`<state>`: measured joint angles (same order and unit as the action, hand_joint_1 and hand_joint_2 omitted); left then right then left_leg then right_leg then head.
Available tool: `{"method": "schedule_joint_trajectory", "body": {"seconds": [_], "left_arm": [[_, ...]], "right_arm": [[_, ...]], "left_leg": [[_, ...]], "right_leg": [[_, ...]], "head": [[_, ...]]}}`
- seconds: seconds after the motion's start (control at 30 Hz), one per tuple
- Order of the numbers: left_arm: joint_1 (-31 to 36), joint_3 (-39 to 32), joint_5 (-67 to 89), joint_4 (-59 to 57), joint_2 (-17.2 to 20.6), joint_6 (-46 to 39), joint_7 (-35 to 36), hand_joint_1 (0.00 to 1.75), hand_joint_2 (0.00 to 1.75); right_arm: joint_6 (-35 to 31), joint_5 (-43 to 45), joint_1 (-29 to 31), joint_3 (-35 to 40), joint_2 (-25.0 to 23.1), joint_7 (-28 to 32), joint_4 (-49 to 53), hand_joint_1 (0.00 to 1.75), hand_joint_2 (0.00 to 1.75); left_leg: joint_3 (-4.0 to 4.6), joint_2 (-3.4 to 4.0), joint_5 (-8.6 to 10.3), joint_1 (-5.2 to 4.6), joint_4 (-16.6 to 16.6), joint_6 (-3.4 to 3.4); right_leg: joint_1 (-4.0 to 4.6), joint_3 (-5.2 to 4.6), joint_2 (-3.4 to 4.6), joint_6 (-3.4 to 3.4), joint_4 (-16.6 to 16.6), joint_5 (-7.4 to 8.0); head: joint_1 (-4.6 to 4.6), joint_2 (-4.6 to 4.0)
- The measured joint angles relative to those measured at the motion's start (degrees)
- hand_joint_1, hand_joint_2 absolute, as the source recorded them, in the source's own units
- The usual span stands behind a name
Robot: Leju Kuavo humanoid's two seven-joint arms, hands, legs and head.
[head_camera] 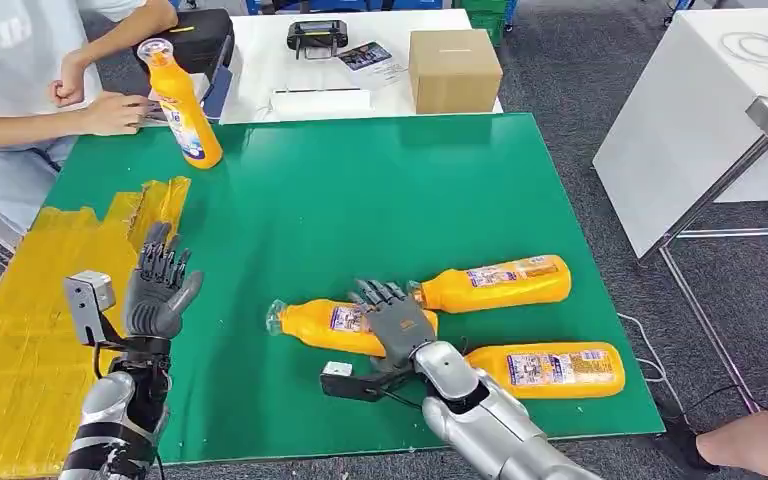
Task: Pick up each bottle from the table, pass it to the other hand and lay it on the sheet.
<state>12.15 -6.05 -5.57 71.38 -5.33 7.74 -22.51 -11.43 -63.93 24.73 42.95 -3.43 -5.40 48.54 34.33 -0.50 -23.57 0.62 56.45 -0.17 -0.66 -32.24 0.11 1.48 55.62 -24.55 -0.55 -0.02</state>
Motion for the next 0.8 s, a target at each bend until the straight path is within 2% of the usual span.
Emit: {"method": "schedule_joint_trajectory", "body": {"seconds": [0.8], "left_arm": [[0.1,0.0,0.0,-0.2,-0.3,0.0,0.2,0.00,1.75]], "right_arm": [[1.7,1.8,3.2,0.0,-1.0,2.1,-5.5,1.75,1.75]], "left_leg": [[-0.27,0.03,0.00,0.00,0.0,0.00]], "right_leg": [[0.00,0.23,0.01,0.00,0.0,0.00]], "head": [[0.00,0.00]]}}
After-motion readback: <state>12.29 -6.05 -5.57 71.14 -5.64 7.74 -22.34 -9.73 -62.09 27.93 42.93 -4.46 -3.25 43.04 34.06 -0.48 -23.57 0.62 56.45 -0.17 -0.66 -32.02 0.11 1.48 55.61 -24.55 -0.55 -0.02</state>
